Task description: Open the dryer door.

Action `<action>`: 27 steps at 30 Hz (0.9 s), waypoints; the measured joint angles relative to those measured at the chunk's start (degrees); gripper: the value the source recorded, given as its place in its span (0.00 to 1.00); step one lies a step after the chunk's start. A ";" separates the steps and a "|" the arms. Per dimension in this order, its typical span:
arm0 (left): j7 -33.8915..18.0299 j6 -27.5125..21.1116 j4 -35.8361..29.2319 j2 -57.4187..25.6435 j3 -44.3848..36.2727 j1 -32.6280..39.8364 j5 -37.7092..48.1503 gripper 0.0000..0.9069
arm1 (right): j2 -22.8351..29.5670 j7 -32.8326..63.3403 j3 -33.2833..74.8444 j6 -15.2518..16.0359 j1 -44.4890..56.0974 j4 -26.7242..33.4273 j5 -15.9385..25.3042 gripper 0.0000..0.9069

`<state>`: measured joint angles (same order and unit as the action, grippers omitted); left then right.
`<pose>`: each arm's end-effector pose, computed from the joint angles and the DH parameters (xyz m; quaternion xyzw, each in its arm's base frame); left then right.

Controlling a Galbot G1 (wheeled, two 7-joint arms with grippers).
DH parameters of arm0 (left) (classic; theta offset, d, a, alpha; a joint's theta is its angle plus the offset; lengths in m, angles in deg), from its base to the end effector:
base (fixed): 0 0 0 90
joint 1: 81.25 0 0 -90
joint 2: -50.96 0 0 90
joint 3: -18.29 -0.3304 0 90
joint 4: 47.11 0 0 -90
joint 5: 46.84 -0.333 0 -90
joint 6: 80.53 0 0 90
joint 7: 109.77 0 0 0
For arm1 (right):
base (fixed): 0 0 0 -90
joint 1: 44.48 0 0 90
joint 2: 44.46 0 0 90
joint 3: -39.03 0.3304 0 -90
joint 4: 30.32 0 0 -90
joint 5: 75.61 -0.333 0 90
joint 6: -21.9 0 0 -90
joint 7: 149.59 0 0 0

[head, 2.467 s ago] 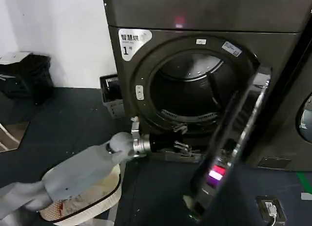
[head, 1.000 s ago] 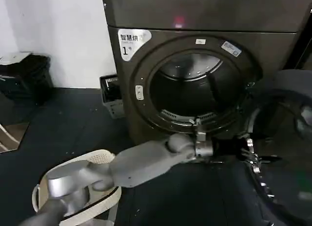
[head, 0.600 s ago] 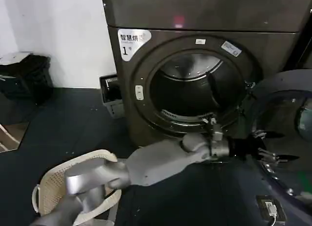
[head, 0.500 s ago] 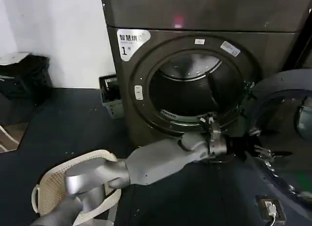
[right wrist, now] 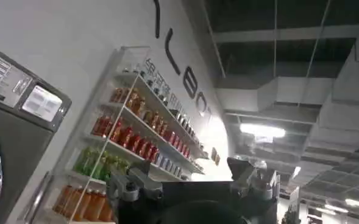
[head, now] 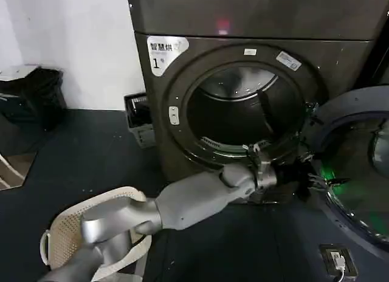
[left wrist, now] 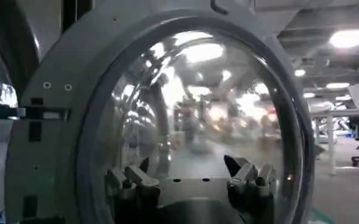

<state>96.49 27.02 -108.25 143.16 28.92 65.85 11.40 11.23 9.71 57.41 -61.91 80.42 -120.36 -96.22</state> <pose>0.4320 -0.3053 -0.2154 0.6902 0.7166 -0.0509 0.0872 -0.1402 -0.4471 -0.0175 0.5473 0.7864 -0.2686 0.0999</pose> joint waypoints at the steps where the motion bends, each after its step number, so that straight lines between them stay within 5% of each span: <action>1: -0.80 0.95 -0.39 0.00 -0.02 -0.15 -0.39 1.00 | -0.01 0.00 -0.03 0.00 0.00 0.00 0.01 1.00; 10: -5.29 12.02 -4.54 0.00 0.45 -1.52 -0.62 1.00 | 0.00 -0.12 -0.71 -0.01 -0.19 -0.49 0.24 1.00; 27: -9.01 15.24 -18.24 -18.95 5.64 -5.20 2.22 1.00 | 0.37 -0.28 -1.43 0.38 -0.50 -2.44 0.65 1.00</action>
<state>87.48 42.26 -126.49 124.21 34.56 60.65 13.62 11.61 9.43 55.99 -61.53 79.92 -122.80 -95.57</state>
